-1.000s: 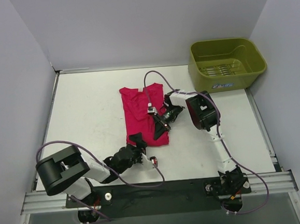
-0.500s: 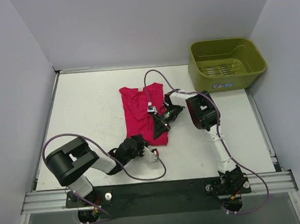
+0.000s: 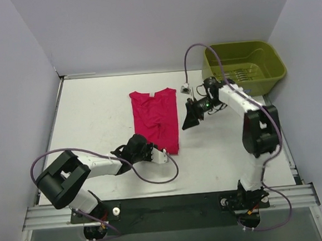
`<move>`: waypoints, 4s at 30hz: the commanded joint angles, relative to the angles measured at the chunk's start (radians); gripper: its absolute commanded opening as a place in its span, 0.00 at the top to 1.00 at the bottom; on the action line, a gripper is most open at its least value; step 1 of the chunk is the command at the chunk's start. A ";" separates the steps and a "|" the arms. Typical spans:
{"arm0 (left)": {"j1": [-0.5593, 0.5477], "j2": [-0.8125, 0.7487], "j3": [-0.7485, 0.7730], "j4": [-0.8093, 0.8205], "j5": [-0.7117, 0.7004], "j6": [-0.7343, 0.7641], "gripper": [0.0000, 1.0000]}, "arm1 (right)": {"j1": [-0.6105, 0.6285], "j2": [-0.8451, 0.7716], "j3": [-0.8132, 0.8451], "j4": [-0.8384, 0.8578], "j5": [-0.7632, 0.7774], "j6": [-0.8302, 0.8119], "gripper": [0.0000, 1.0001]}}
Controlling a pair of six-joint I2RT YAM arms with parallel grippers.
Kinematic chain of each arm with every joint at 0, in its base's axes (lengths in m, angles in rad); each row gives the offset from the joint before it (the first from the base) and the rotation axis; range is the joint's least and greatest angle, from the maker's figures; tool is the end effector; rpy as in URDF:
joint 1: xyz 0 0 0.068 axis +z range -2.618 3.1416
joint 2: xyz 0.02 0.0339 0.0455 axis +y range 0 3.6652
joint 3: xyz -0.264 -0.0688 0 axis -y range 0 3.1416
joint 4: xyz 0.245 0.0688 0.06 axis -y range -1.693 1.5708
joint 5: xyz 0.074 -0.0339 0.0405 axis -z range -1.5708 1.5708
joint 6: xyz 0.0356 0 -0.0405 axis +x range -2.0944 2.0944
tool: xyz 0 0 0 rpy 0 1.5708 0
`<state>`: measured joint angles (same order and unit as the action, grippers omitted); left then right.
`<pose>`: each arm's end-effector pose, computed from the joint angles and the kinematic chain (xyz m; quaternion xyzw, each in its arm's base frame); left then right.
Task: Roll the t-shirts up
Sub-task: Roll the T-shirt to the center of the board.
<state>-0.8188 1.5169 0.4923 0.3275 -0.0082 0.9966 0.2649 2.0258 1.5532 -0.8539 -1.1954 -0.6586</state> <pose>0.1835 -0.1958 0.1286 0.7130 0.5591 0.0413 0.4211 0.3798 0.1374 0.2081 -0.4269 0.7040 0.5281 0.2080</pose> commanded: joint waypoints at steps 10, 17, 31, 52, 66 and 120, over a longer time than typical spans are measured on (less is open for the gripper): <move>0.113 0.002 0.166 -0.521 0.405 -0.039 0.81 | 0.290 -0.921 -1.126 1.302 0.527 -0.131 0.20; 0.145 0.026 0.218 -0.590 0.461 -0.050 0.81 | 0.488 -0.856 -1.179 1.438 0.646 -0.158 0.18; 0.170 0.023 0.255 -0.636 0.551 -0.101 0.81 | 0.568 -0.583 -1.142 1.653 0.760 -0.182 0.16; 0.311 0.256 0.676 -1.254 0.862 0.006 0.82 | 0.395 -0.515 -0.737 0.868 0.508 0.135 0.88; 0.333 0.611 1.078 -1.827 0.993 0.266 0.85 | 0.255 -0.322 -0.535 0.537 0.201 0.244 0.93; 0.343 0.623 0.997 -1.808 1.004 0.264 0.82 | 0.448 -0.443 -0.967 1.478 0.492 0.206 0.22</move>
<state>-0.4713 2.1834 1.4956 -1.3457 0.9482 1.2179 0.7082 1.5536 0.5255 0.5571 -0.6029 -0.4725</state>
